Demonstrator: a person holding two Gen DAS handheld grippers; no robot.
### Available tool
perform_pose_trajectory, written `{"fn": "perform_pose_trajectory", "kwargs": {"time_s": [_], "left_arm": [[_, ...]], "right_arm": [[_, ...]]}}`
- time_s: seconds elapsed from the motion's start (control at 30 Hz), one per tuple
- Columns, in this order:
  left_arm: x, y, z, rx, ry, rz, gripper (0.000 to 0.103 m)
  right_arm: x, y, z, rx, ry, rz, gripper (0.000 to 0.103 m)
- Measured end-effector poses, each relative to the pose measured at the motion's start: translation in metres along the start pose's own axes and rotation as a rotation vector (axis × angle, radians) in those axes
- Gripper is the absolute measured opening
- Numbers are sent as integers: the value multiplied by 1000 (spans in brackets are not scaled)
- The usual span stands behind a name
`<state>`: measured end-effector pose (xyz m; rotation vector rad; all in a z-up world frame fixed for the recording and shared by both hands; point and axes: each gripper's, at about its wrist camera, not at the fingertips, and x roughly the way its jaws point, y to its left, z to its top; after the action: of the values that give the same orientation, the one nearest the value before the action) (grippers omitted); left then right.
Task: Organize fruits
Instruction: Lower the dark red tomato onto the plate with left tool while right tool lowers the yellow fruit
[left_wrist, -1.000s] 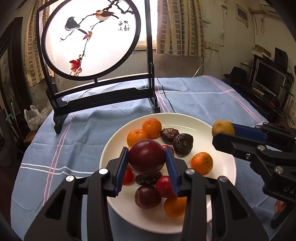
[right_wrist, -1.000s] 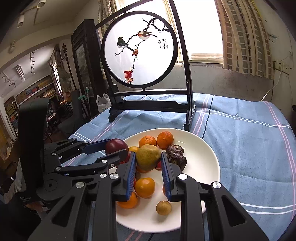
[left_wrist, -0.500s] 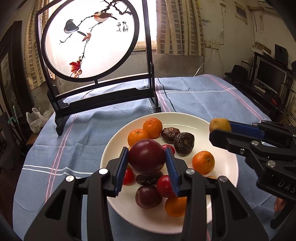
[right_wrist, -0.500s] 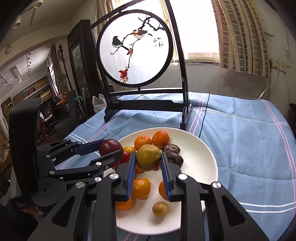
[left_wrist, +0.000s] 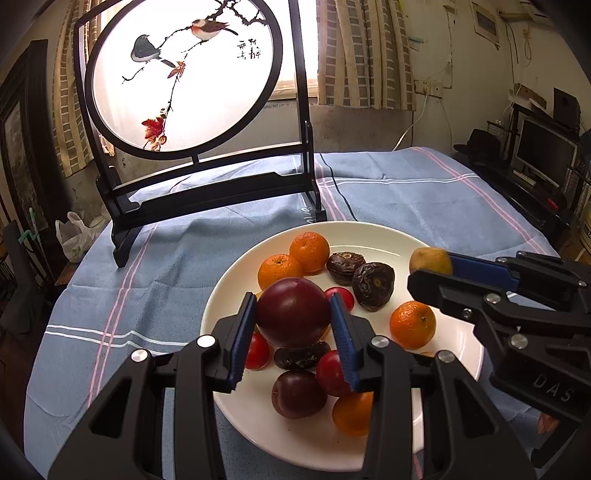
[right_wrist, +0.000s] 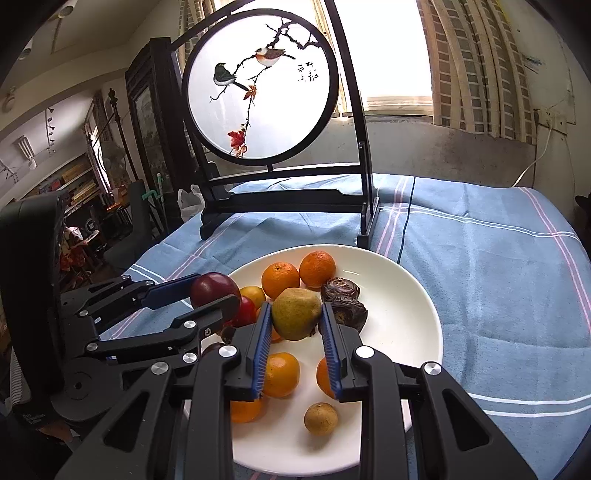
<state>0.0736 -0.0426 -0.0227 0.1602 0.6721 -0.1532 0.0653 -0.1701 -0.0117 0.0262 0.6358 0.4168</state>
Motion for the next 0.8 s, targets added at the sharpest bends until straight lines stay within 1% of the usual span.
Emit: {"fn": "perform_pose_trajectory", "kwargs": {"time_s": [0.53, 0.8], "left_arm": [[4, -1, -1, 6, 7, 19, 40], [4, 5, 0, -12, 3, 24, 40]], "right_arm": [[4, -2, -2, 11, 3, -8, 27], [5, -4, -2, 15, -3, -23, 27]]}}
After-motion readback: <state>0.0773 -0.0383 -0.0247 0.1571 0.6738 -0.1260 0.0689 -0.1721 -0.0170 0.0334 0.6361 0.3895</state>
